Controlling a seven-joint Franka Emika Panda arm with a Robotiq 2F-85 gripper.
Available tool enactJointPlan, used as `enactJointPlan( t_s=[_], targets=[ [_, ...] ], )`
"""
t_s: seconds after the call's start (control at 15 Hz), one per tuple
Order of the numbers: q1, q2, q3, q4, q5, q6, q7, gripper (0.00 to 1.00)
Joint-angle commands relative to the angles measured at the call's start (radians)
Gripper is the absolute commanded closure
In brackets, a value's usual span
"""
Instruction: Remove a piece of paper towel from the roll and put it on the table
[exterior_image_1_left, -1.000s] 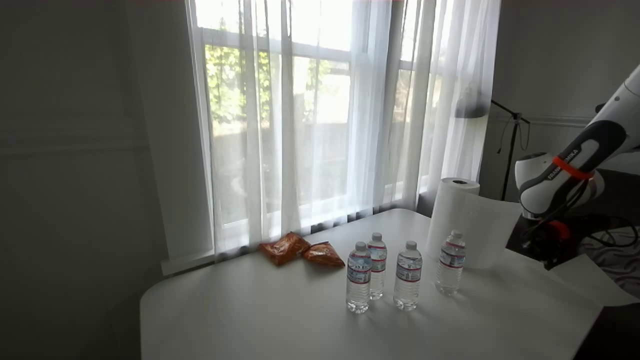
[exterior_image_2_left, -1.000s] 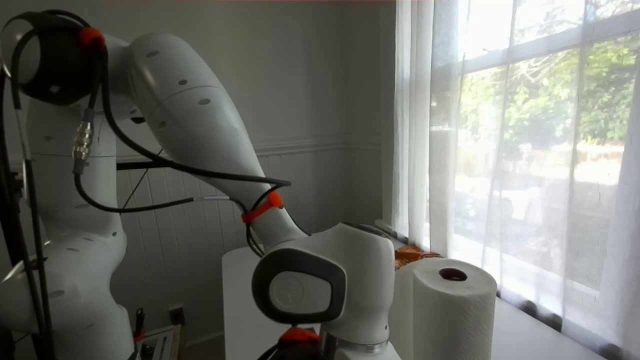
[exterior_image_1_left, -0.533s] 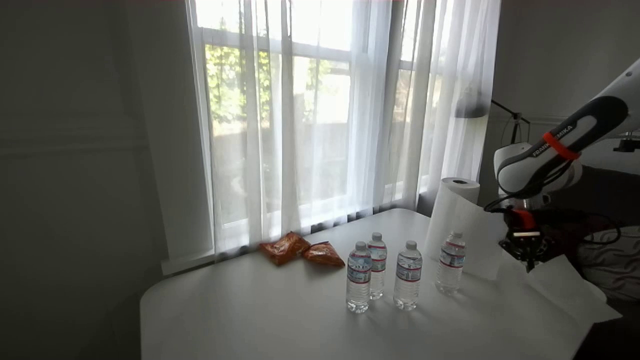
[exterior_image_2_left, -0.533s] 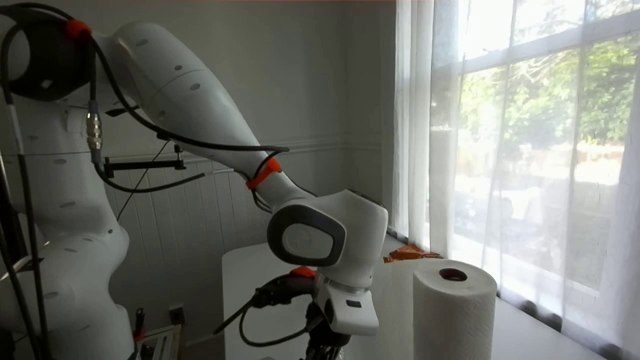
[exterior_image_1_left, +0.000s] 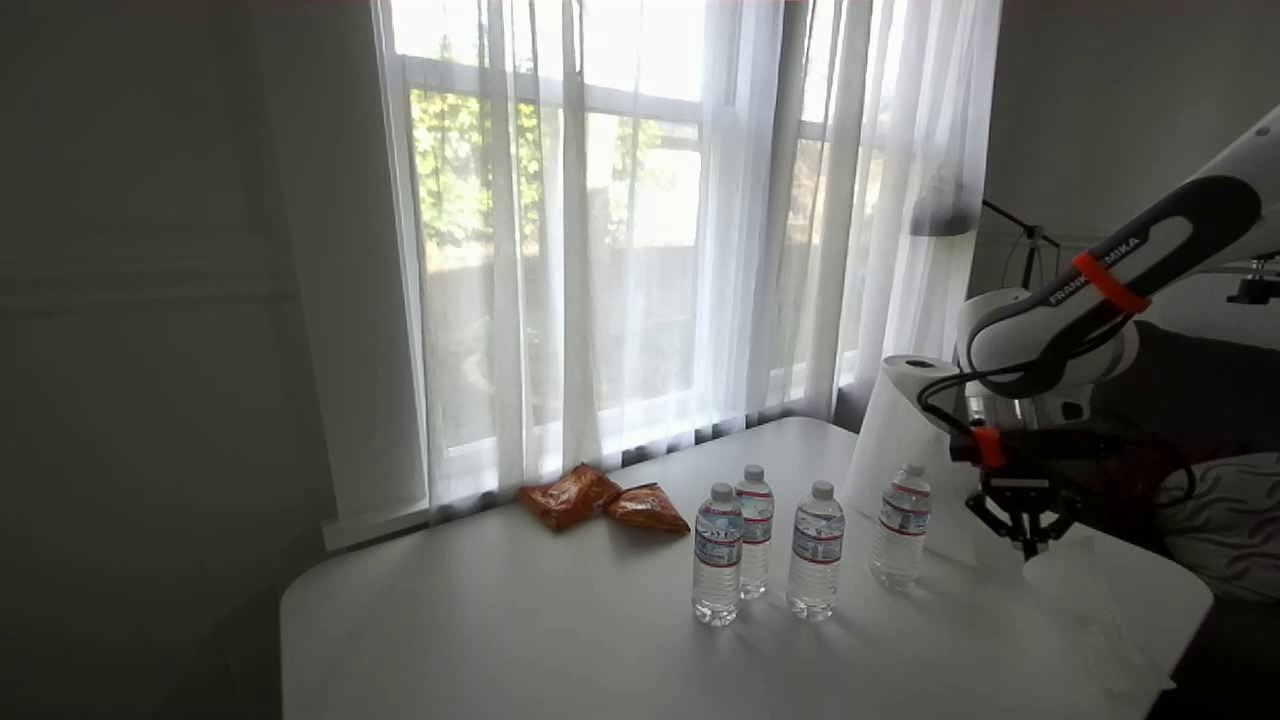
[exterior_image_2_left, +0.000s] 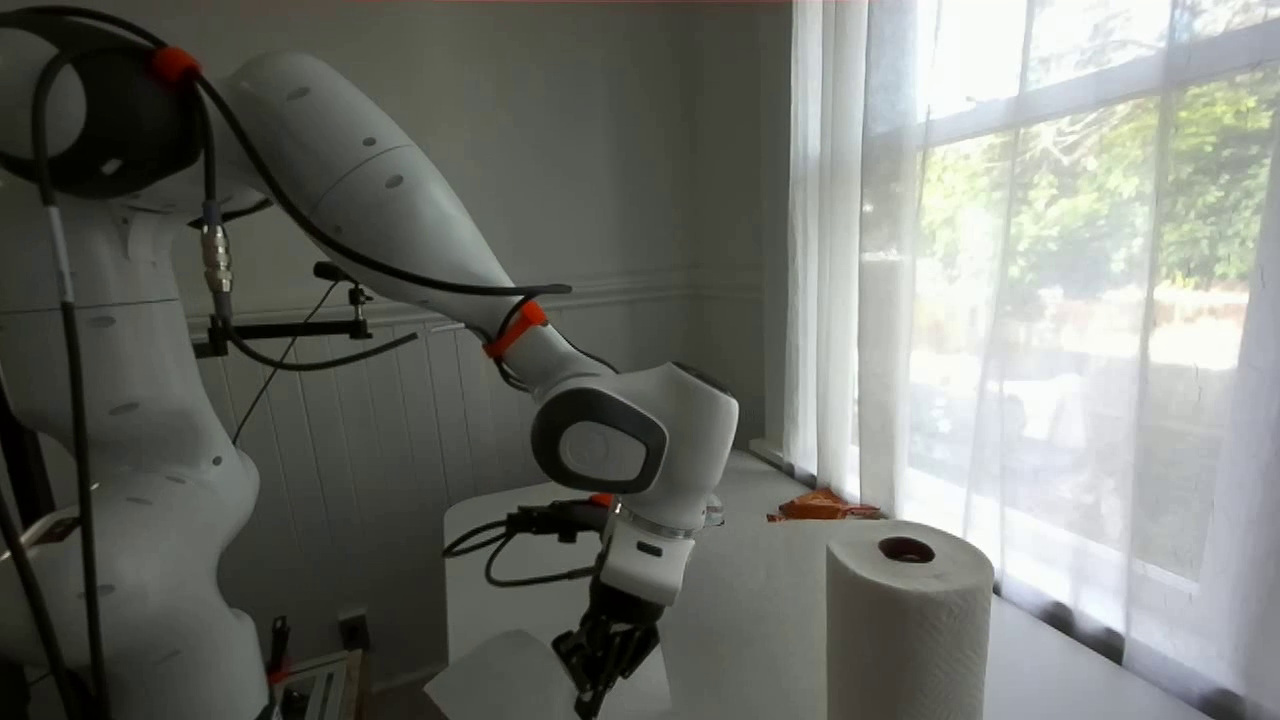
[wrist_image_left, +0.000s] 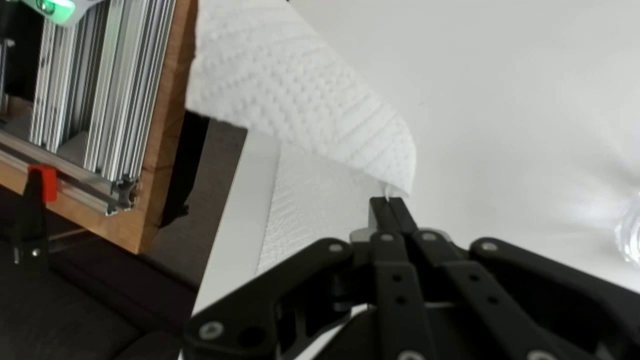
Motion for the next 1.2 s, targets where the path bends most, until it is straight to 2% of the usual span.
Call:
enactJointPlan(
  t_s=[0.0, 0.4, 0.8, 0.87, 0.93, 1.13],
  targets=[
    [-0.012, -0.061, 0.058, -0.052, 0.076, -0.015, 0.095, 1.00],
    [0.000, -0.068, 0.117, -0.079, 0.177, -0.022, 0.136, 1.00],
    [0.005, -0.049, 0.151, -0.090, 0.200, 0.092, 0.215, 0.99],
    [0.007, -0.051, 0.155, -0.094, 0.197, 0.108, 0.216, 0.73],
    [0.007, -0.052, 0.158, -0.099, 0.198, 0.124, 0.217, 0.73],
    [0.003, -0.067, 0.157, -0.108, 0.213, 0.163, 0.199, 0.55]
  ],
)
